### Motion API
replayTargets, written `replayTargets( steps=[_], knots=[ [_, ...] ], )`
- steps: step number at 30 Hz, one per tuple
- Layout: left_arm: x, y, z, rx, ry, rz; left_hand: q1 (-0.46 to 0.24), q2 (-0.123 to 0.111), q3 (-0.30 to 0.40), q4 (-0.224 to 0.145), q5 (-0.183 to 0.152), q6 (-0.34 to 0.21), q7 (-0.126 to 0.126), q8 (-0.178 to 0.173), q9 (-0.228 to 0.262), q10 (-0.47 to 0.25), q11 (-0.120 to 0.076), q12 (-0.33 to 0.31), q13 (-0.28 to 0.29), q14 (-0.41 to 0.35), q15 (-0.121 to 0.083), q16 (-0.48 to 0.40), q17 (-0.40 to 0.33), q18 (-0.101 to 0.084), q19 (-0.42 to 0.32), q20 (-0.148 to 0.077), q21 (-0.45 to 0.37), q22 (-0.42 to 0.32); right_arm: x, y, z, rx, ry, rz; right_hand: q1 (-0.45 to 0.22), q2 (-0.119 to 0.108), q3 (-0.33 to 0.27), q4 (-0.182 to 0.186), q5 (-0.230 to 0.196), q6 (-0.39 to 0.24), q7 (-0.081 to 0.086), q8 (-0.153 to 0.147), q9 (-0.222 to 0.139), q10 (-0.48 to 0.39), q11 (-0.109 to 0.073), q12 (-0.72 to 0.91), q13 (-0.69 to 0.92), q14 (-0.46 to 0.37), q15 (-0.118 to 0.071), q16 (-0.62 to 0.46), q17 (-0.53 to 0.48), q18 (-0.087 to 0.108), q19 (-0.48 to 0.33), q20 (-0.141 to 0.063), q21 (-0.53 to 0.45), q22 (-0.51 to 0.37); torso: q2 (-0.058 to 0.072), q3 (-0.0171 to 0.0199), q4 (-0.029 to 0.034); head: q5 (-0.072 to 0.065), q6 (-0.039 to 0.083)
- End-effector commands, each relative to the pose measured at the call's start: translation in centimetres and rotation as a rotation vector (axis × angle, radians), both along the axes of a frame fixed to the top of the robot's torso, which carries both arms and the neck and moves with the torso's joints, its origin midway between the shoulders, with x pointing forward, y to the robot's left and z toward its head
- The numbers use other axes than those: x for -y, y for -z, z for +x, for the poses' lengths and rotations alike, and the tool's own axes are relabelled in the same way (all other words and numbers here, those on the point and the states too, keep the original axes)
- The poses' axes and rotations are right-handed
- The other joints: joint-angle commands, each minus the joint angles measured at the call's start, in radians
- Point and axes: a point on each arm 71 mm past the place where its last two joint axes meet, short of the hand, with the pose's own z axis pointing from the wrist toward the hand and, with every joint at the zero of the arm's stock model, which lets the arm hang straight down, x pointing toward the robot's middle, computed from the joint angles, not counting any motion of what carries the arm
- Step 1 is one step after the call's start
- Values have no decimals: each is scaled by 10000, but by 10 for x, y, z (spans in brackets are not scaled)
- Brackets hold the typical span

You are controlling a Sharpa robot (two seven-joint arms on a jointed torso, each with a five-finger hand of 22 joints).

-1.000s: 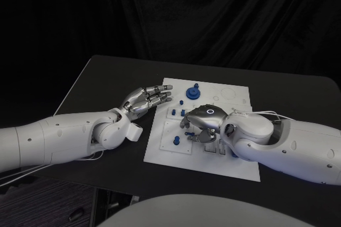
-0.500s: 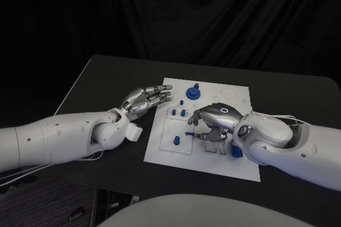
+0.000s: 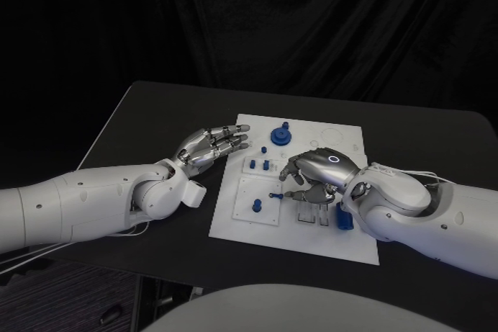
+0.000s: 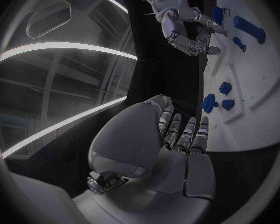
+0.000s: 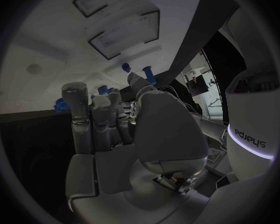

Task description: Assemble the parts on the task board

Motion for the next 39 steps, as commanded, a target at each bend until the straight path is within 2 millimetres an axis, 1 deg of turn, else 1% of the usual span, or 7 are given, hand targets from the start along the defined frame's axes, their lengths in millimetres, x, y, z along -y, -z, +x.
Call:
replayTargets(
  steps=[1,6,12,23,28,31,39],
  knots=[
    [0,-6,-1,701,-101,-610,-50,75,59,18,35,44,8,44,8,20,68,37,11,-39,7,65,11,-173,49,-9,43,-9,2,5,2,-122,550,-112,-106,32,-70,84,14,77,-20,109,58,521,-38,524,861,54,-42,96,124,24,38,-53,100,840,1,0,1,-3,1],
    [0,-6,-1,695,-102,-606,-50,75,59,18,35,44,8,44,8,20,68,37,11,-39,7,65,11,-173,49,-9,43,-9,2,11,1,-353,681,-291,-281,60,-219,206,8,212,-87,334,196,1171,-94,1055,1812,181,-84,265,383,-13,141,-90,340,905,1,0,1,-4,1],
    [0,-6,-1,687,-97,-608,-51,65,81,13,41,58,14,46,10,25,75,46,10,-44,0,66,11,-176,55,-10,43,-4,-1,18,-2,-529,659,-329,-216,114,-177,189,643,160,-105,366,232,1033,-116,1102,1872,177,-107,277,397,-15,153,-117,346,907,2,-1,2,-18,1],
    [0,-6,-1,662,-69,-610,-52,62,92,12,44,53,17,46,9,26,77,45,10,-46,-2,67,11,-177,58,-10,43,-2,-4,24,-3,-649,566,-359,-167,150,-96,178,866,166,-106,331,213,760,-116,1004,1684,161,-106,273,394,-13,143,-119,321,901,0,1,0,-24,1],
    [0,-5,-1,647,-64,-604,-52,62,92,12,44,53,17,46,9,26,77,45,10,-46,-2,67,11,-177,58,-10,43,-2,-6,25,-4,-666,492,-357,-101,155,25,144,1220,226,-112,319,203,600,-120,910,1572,148,-111,272,395,-10,134,-124,305,898,1,1,1,-16,1],
    [0,-5,-1,637,-53,-606,-52,62,92,12,44,53,17,46,9,26,77,45,10,-46,-2,67,11,-177,58,-10,43,-2,-7,25,-4,-679,442,-360,-6,164,235,85,1798,404,-159,385,243,606,-160,832,1577,136,-141,270,398,-6,130,-147,310,900,1,0,0,-14,1],
    [1,-5,-1,622,-36,-613,-52,62,92,12,44,53,17,46,9,26,77,45,10,-46,-2,67,11,-177,58,-10,43,-2,-9,26,-4,-677,346,-342,5,148,562,50,2464,588,-212,459,314,595,-207,710,1529,134,-180,278,420,-7,127,-184,325,903,1,-1,1,3,1]
  ],
)
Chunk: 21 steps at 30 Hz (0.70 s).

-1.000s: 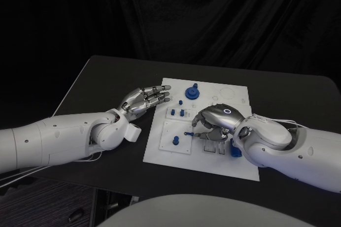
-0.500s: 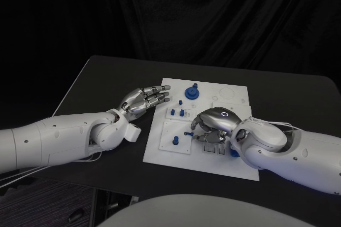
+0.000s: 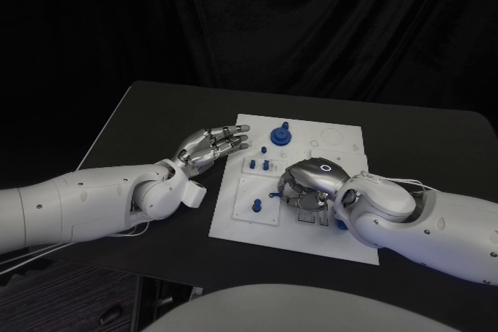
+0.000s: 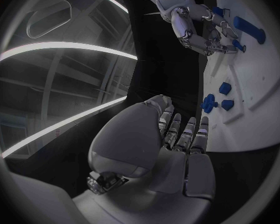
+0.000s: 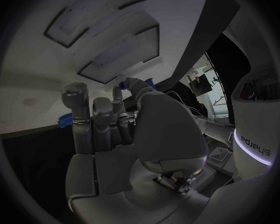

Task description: Assemble the parts on the task board

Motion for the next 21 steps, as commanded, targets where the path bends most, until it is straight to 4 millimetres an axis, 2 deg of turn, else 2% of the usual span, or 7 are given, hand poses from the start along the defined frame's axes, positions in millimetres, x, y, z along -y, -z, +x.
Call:
replayTargets(
  steps=[1,9,13,21],
  knots=[
    [1,-5,-1,641,-52,-592,-52,62,65,-16,45,53,17,46,13,26,78,45,12,-46,-3,67,11,-177,59,-10,43,-4,-1,2,-1,-47,-34,-47,89,-42,119,-11,223,120,-1,85,32,11,-65,-59,-4,10,-65,47,14,-6,6,-74,41,899,0,0,2,11,1],
    [0,-5,-1,614,-48,-584,-56,57,87,-16,48,45,22,45,11,27,84,44,11,-53,-8,65,10,-179,64,-10,43,-3,-3,2,-1,-25,-130,7,101,-51,481,-115,818,377,-96,271,216,60,-141,-193,-57,18,-135,58,46,-11,14,-134,94,909,0,-1,2,34,1],
    [0,-4,-1,597,-47,-583,-56,57,87,-16,48,45,22,45,11,27,84,44,11,-53,-8,65,10,-179,64,-10,43,-3,-3,2,-1,2,-156,60,78,-103,741,-212,1275,378,-97,316,322,148,-153,-277,-61,28,-155,64,66,-19,20,-163,138,916,0,-1,0,43,1],
    [-1,-3,-2,598,-74,-592,-59,55,106,-15,50,53,24,44,12,33,88,58,12,-47,-13,82,13,-180,79,-11,46,20,-1,-1,-3,127,-125,293,-12,-182,969,-313,1657,483,-133,446,496,303,-183,-318,-2,65,-181,95,129,-35,48,-186,260,939,-1,-1,0,93,1]
  ],
)
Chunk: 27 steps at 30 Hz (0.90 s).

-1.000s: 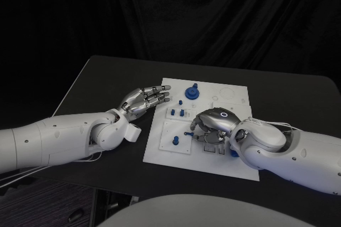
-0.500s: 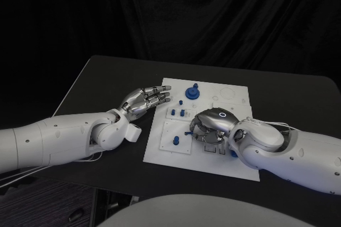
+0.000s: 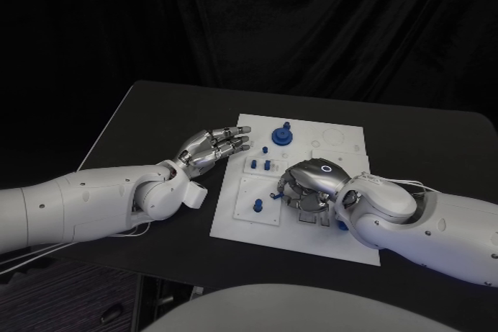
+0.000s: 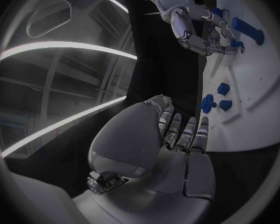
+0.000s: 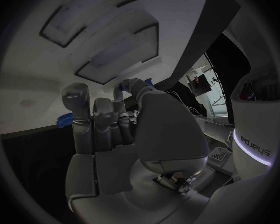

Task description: Assemble the parts on the task board

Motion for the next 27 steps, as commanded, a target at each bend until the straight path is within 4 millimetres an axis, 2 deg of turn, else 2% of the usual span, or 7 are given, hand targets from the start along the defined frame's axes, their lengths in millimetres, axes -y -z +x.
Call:
replayTargets(
  steps=[1,11,20,24,25,26,27],
  knots=[
    [0,-6,-1,668,-91,-584,-60,57,78,-4,55,79,27,49,17,11,62,83,16,-20,-15,119,21,-178,97,-11,51,44,0,-3,-3,140,-35,257,-6,-86,84,-30,60,120,-8,100,74,94,-7,-44,26,31,-76,60,18,-38,0,-65,79,945,1,-1,0,21,1],
    [-2,-6,-2,839,-369,-452,-242,-254,754,179,160,1078,89,232,128,2060,1267,2214,317,2823,-17,2977,492,96,2829,-59,1437,2358,4,-24,3,605,31,431,-99,-146,125,-79,36,197,-56,226,235,257,-46,-34,112,98,-106,115,111,-59,50,-89,233,975,-1,-1,-1,4,1],
    [-3,-7,-5,1215,-399,175,-306,-419,451,-128,185,2265,596,706,124,4787,352,4870,1684,4930,-1217,8345,2807,170,4068,-1056,7270,7018,3,-32,7,864,27,540,-149,-180,132,-120,-76,230,-93,311,353,321,-76,-43,137,131,-129,138,154,-67,72,-108,302,987,-16,-7,1,90,1],
    [-4,-7,-7,1321,-366,476,-496,-630,822,61,220,2682,626,931,105,4792,-16,7000,3470,5561,-1539,11269,4633,495,4227,-1146,9307,8399,2,-34,10,939,26,544,-153,-177,141,-134,-90,242,-104,337,388,365,-85,-35,172,144,-137,148,172,-73,85,-114,343,995,-15,-7,3,93,1],
    [-4,-7,-7,1373,-325,596,-603,-734,1118,214,230,2778,558,983,90,5392,-102,8088,4988,7640,-1619,12506,7466,653,4446,-1115,9930,8720,2,-34,10,961,27,549,-153,-177,141,-134,-90,242,-104,337,388,365,-85,-35,172,144,-137,148,172,-73,85,-114,343,995,-13,-7,7,87,1],
    [-3,-7,-7,1416,-285,695,-726,-800,1311,345,231,2872,504,1036,90,8316,-165,9650,8669,10044,-1711,13306,10446,629,5526,-1058,10777,9157,2,-35,11,980,29,554,-159,-177,144,-138,-97,248,-108,350,406,389,-88,-30,190,157,-140,160,194,-81,99,-117,388,1005,-9,-6,10,79,1],
    [-3,-7,-8,1471,-212,858,-761,-844,1396,375,204,2895,503,1054,90,9210,-188,10034,9775,10629,-1721,13422,11204,585,5872,-1027,11034,9292,2,-35,11,1003,33,564,-164,-178,144,-140,-100,249,-109,355,414,405,-90,-25,203,166,-142,170,211,-86,109,-119,419,1012,-3,-3,11,72,1]
  ],
)
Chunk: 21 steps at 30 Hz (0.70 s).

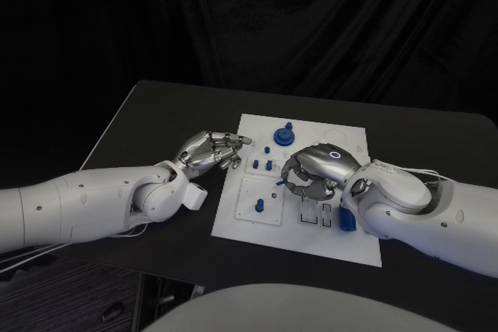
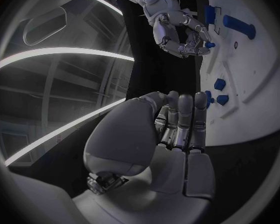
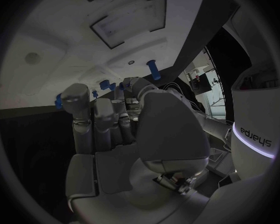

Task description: Assemble the parts on the task board

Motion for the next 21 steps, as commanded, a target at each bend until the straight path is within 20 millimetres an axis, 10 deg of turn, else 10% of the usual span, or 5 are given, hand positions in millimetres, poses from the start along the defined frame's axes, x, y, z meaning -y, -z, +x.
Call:
replayTargets(
  steps=[1,4,11,21],
  knots=[
    [2,-6,-2,1135,115,305,-145,-134,291,128,-9,157,-20,85,-4,4176,-84,1806,5090,3464,-57,712,4333,-127,1834,64,1312,708,-1,-4,3,213,47,236,-20,-33,23,-17,-59,68,-2,39,373,81,-15,-12,20,60,-37,42,26,-85,38,-48,66,1014,11,2,9,-32,1],
    [5,-5,-2,1092,311,469,-322,-179,288,166,-53,339,-107,202,39,6785,-138,2324,7761,5095,-103,589,6207,-658,4684,39,2837,1702,-3,-4,6,178,92,327,-18,-29,39,-32,-39,60,-7,51,399,136,-23,1,63,85,-45,65,64,-92,55,-54,113,1024,19,3,4,-44,1],
    [11,-1,-4,897,1043,905,-761,-157,64,194,-4,585,-283,293,101,6907,-329,2339,7884,5095,-318,589,6207,-1252,7747,-180,4262,2698,-9,-4,14,71,134,499,-13,-24,69,-66,9,57,-15,83,456,200,-33,11,112,107,-56,78,85,-96,70,-66,147,1030,18,-7,3,-67,1],
    [23,5,-7,317,2138,1291,-870,-145,84,150,47,487,-266,134,56,6907,-331,2339,7884,5095,-348,589,6207,-1325,8090,-226,4403,2809,-16,-3,17,-111,70,676,-10,-21,89,-100,23,75,-26,128,517,245,-43,18,145,132,-66,97,119,-104,89,-77,199,1040,23,9,6,-124,1]
  ],
)
